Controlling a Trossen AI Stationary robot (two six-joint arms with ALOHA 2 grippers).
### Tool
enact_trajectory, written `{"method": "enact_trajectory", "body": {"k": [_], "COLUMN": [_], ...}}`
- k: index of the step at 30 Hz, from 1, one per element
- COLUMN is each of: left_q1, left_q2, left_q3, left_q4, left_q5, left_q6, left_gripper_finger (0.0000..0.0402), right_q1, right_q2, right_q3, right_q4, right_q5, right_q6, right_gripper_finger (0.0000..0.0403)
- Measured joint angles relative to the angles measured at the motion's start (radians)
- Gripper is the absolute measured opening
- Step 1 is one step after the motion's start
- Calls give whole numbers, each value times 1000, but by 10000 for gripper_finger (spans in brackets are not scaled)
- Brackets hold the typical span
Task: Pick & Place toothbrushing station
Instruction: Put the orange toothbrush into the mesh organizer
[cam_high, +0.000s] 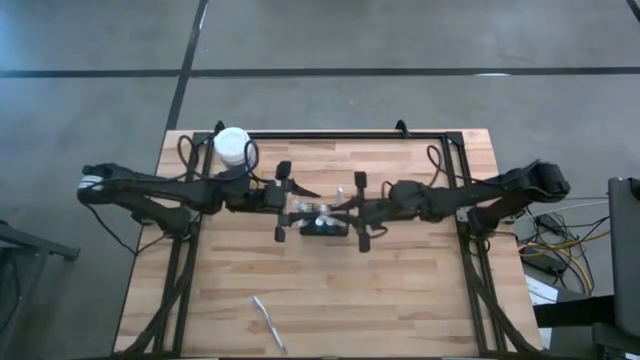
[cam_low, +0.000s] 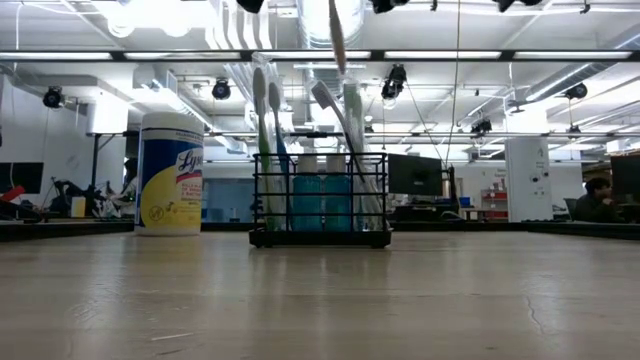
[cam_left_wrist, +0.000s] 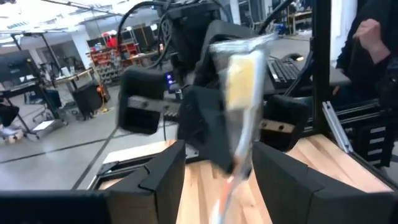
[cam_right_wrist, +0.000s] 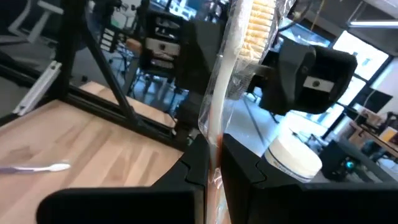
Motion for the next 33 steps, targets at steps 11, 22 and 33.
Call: {"method": "enact_trajectory", "body": {"k": [11, 22, 33], "left_q1": [0, 0, 0], "left_q2": [2, 6, 12], "left_q3": [13, 15, 20], "left_q4": [1, 5, 12], "left_q5": [29, 37, 63], "left_q6": [-6, -11, 5], "left_gripper_finger": [176, 150, 105], "right_q1": [-31, -37, -43], "right_q2": [65, 62, 65], "right_q3": [93, 110, 119], "right_q4": [-31, -30, -29], "right_q5": [-44, -50, -54], "right_q6": [-9, -22, -23], "right_gripper_finger": [18, 18, 18]}}
